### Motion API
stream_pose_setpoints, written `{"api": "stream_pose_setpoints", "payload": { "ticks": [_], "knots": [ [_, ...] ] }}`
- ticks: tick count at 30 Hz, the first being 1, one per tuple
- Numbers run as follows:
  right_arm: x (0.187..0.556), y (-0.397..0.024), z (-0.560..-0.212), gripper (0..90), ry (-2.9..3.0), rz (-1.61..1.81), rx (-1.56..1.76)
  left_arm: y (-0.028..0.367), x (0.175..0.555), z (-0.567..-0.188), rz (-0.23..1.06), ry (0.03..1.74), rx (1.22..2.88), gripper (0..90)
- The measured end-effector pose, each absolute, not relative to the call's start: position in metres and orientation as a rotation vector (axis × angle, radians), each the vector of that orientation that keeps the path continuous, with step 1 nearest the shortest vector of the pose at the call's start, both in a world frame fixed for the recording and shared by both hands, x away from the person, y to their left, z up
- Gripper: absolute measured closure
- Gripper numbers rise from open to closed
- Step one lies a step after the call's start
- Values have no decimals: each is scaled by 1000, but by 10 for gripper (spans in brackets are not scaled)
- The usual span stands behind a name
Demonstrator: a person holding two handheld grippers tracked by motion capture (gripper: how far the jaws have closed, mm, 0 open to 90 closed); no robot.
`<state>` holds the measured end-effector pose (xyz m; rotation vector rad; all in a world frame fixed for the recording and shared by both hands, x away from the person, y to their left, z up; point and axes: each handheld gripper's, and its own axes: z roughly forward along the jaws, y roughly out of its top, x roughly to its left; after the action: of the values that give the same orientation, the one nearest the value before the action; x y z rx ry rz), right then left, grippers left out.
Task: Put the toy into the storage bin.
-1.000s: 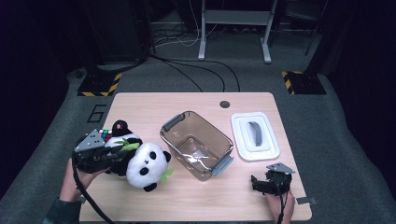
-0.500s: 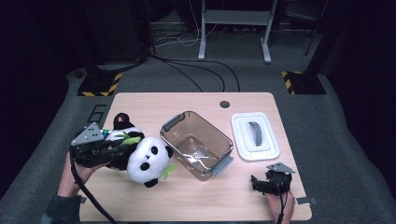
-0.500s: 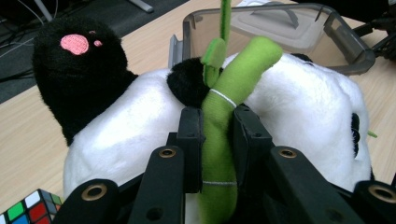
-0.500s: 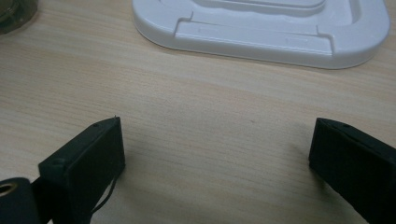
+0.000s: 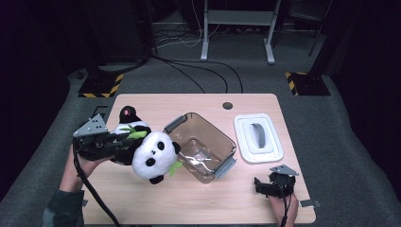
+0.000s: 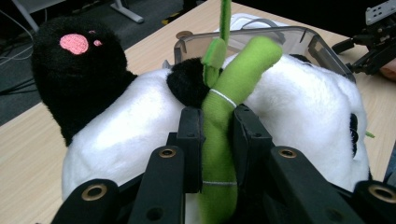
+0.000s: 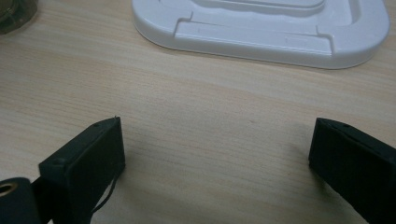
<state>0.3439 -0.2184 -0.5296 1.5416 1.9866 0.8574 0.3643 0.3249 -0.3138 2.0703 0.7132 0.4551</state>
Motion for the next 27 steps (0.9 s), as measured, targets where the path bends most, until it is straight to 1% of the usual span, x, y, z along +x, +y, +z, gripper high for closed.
{"api": "stream_pose_setpoints", "payload": {
  "ticks": [18,27],
  "knots": [
    [344,-218,-530,28,1987,857,1541,296,389,-289,420,635,2064,750],
    [344,-218,-530,27,1987,857,1541,277,404,-287,382,598,2055,750]
  ]
}}
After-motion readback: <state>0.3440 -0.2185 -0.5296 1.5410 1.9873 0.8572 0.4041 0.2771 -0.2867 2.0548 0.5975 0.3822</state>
